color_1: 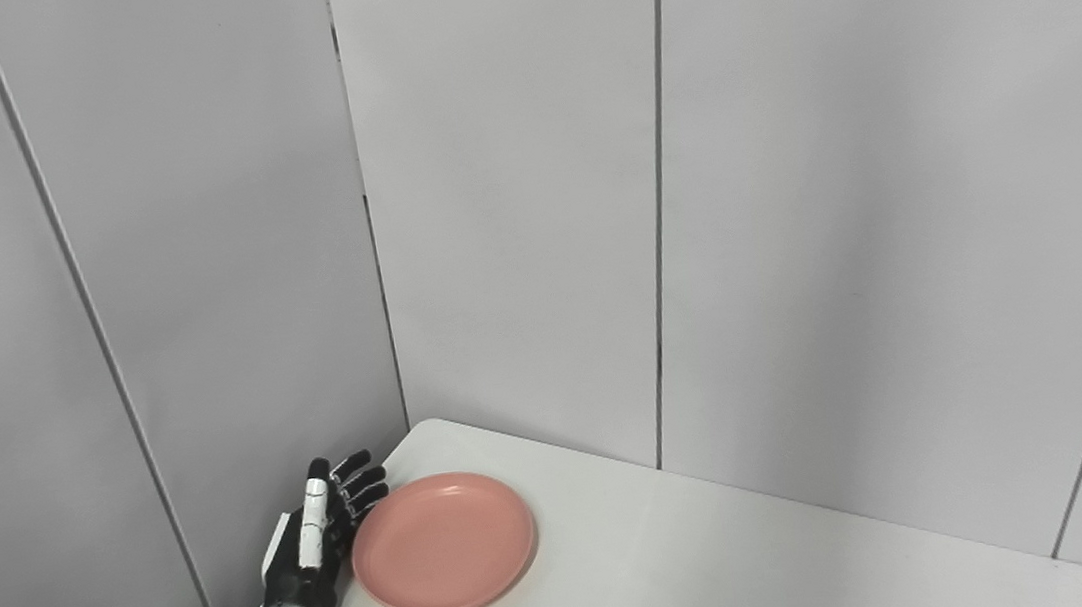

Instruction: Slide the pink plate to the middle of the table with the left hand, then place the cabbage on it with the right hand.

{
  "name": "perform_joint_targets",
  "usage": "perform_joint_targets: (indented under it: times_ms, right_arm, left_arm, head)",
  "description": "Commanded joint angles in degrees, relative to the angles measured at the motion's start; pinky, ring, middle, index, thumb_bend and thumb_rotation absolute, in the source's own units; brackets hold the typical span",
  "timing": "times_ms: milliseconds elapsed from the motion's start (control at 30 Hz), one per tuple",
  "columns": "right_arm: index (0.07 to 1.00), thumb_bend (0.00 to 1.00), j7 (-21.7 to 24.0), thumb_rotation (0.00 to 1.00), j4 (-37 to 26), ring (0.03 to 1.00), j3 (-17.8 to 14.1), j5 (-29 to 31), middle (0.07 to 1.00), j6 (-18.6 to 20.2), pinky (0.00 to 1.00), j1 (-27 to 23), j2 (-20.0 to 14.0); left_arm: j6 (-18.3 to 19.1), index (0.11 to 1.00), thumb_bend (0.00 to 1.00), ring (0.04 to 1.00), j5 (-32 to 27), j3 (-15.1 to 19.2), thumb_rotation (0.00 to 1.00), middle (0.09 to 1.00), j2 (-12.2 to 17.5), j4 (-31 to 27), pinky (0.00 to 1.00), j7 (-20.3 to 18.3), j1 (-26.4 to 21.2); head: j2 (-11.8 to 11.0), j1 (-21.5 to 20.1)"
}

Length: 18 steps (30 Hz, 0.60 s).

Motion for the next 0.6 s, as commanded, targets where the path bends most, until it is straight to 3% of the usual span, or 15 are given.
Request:
perform_joint_targets:
  times_ms: [0,300,567]
  right_arm:
    - [1.0,0.68,-0.5,0.79,-0.3,1.0,-0.5,0.2,1.0,0.8,1.0,0.3,0.0]
    - [1.0,0.68,-1.3,0.82,-0.5,1.0,-0.3,-1.9,1.0,-0.1,1.0,0.6,0.1]
    - [1.0,0.68,-1.4,0.8,-0.5,1.0,-0.5,-1.6,1.0,0.0,1.0,0.4,0.6]
  left_arm:
    - [-0.6,0.801,0.86,0.834,0.0,-0.6,1.0,0.811,-0.6,0.3,0.84,-0.3,-1.9]
    - [-0.6,0.825,0.86,0.872,0.0,-1.5,1.0,0.831,-2.8,2.0,0.89,-0.5,-3.6]
    - [1.0,0.834,0.87,0.868,0.7,-4.3,1.0,0.837,-4.7,2.9,0.87,-1.1,-4.7]
  head:
    - [0.1,-0.2]
    - [0.6,-1.0]
    - [1.6,-2.1]
